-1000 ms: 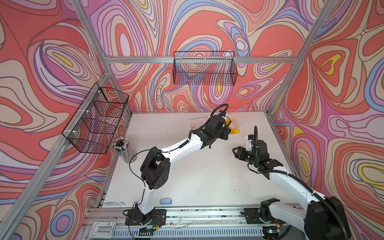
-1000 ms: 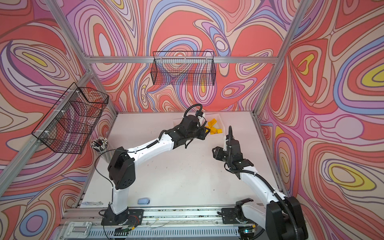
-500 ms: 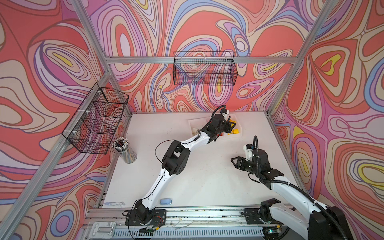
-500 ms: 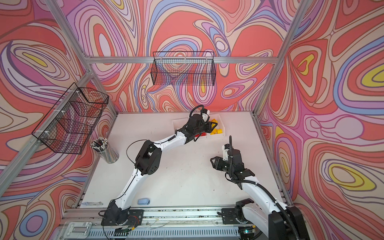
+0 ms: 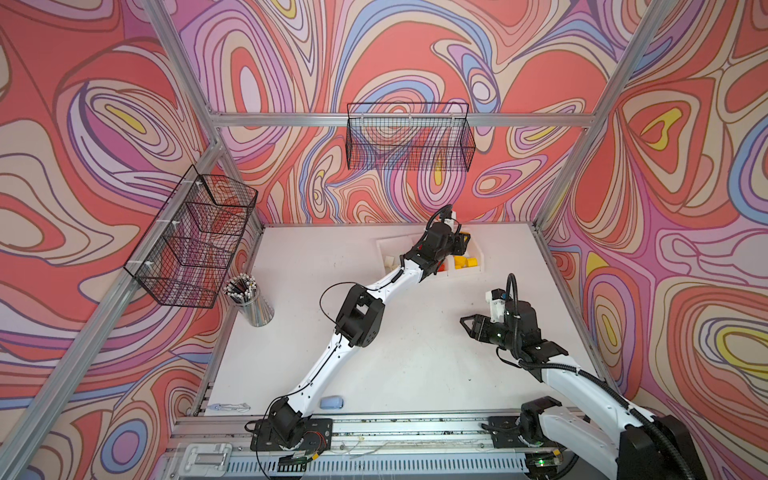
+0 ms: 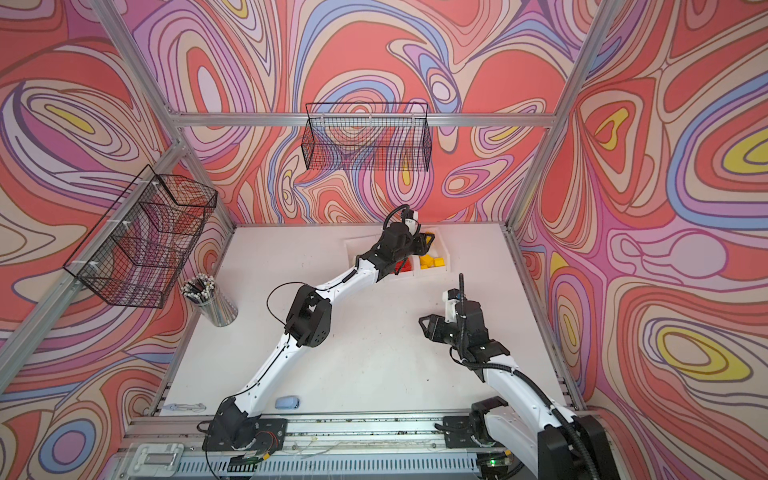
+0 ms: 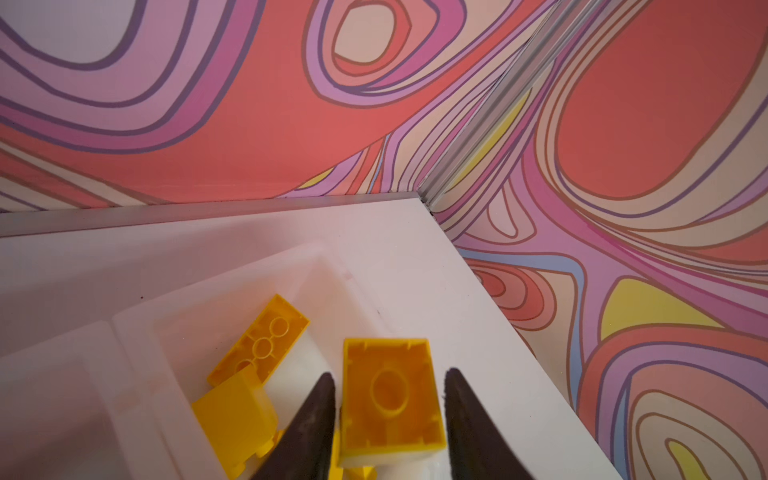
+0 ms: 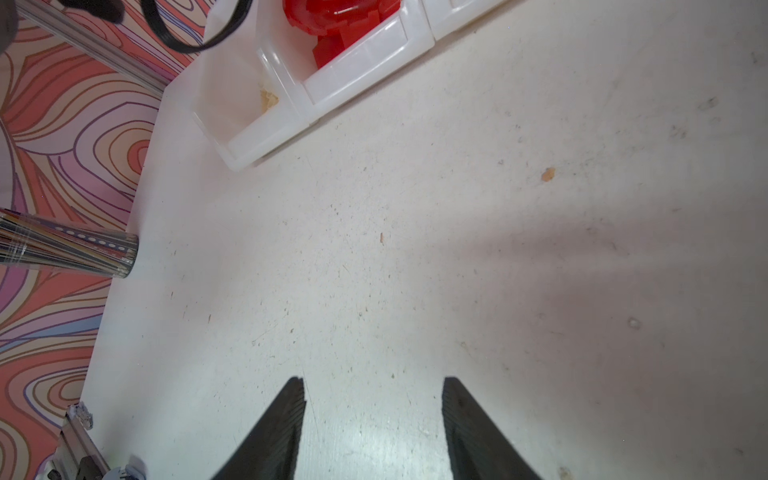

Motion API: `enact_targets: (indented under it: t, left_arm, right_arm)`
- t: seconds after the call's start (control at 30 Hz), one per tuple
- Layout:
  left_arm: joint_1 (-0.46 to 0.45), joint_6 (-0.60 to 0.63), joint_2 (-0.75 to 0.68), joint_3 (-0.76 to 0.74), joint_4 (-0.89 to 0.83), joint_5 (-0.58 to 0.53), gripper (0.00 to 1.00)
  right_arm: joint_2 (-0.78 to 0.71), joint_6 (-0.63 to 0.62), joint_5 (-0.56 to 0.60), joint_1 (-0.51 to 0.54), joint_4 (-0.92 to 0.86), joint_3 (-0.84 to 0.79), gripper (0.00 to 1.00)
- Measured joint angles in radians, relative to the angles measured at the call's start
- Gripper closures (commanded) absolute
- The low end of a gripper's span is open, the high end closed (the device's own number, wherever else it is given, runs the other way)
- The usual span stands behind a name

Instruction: Sort the legos into containers by color

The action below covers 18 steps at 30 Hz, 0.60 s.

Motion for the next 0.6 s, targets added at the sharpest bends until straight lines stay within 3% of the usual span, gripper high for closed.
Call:
enact_targets:
  t: [0.33,0.6]
  left_arm:
    - [0.008,0.048,0.0,-0.006,-0.068,-0.001,0.32]
    - [0.008,0.119,-0.268,-0.34,-0.065,-0.016,0.29]
  right_arm:
    - [-0.041,0.003,0.0,0.001,0.003,-0.001,0.44]
    - [-0.103,0.002,0.024,0.005,-0.018,-0.001,0.39]
